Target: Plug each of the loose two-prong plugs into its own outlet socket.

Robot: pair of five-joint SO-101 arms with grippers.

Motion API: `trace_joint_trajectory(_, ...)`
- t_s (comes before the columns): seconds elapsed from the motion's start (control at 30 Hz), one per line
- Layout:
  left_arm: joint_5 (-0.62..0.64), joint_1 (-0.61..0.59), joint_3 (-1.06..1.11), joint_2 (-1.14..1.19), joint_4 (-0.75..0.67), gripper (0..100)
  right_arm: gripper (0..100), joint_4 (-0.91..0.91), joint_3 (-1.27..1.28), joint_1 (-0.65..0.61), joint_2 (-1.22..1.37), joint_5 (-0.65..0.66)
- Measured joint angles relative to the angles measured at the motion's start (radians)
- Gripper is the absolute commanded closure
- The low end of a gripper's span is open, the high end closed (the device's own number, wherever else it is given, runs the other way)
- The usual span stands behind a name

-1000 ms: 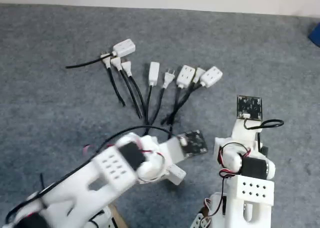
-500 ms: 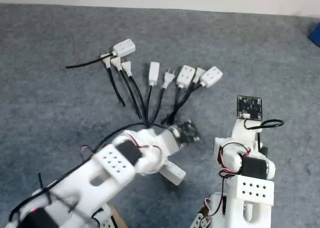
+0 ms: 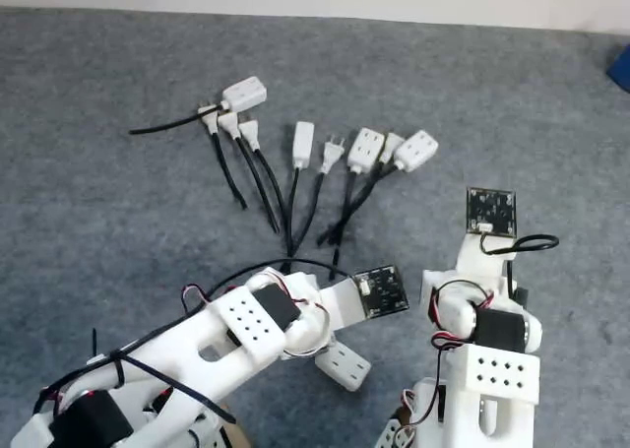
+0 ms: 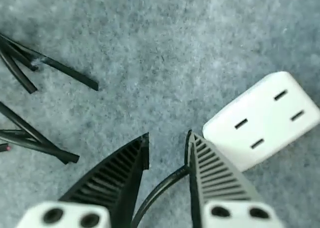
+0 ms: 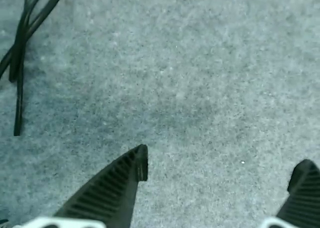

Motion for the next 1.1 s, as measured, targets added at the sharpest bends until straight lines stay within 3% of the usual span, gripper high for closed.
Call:
trace_joint_trajectory(0.47,-0.046,-0.006,0.000,-0.123,0.175,85,57.7,0.000,0.000,0.000,0.000,0.000)
trace_joint_trajectory(0.63,-0.068,-0.147,0.000,-0.206,0.176,85,57.7,0.000,0.000,0.000,0.000,0.000)
trace_joint_trajectory(0.73,-0.143,-0.170,-0.020,-0.253,0.227,82,57.7,0.000,0.000,0.000,0.000,0.000)
trace_joint_trajectory(0.93,-0.252,-0.003,-0.066,-0.311,0.433,76,57.7,0.000,0.006,0.000,0.000,0.021)
trace_joint_trajectory(1.1,-0.377,0.109,-0.075,-0.318,0.442,76,57.7,0.000,0.006,0.101,0.000,0.040)
